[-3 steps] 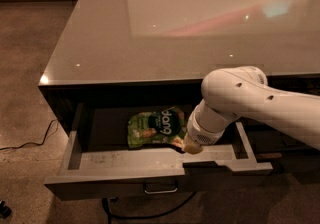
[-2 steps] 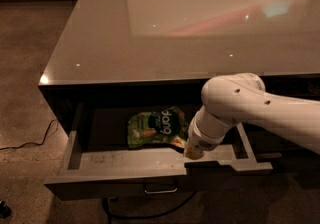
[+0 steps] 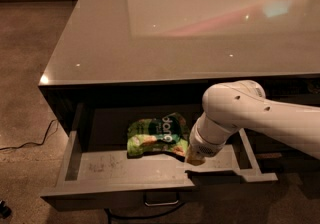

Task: Open top drawer

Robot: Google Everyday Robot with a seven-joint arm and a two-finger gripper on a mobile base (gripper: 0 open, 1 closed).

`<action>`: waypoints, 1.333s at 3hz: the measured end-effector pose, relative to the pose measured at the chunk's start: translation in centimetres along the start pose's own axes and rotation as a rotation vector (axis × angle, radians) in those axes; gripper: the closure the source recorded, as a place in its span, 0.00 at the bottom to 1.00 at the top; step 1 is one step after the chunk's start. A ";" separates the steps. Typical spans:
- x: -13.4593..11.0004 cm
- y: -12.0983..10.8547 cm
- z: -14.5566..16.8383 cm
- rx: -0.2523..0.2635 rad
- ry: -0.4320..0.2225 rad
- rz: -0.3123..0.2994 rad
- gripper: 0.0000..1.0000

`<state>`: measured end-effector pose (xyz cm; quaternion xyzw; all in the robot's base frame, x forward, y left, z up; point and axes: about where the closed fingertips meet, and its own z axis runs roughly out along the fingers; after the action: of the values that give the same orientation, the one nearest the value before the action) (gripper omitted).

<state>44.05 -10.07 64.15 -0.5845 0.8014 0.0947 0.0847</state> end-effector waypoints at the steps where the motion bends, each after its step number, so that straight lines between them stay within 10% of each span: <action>1: 1.0 1.7 -0.3 0.000 0.015 0.002 1.00; 2: 1.4 3.0 -0.7 0.007 0.023 -0.001 1.00; 4: 1.5 3.1 -0.7 0.007 0.024 -0.001 0.58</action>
Offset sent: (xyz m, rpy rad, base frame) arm -0.0493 -0.0077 0.0087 -0.0328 -0.0040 -0.0006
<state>40.68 -10.67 64.64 -0.5856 0.8024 0.0848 0.0774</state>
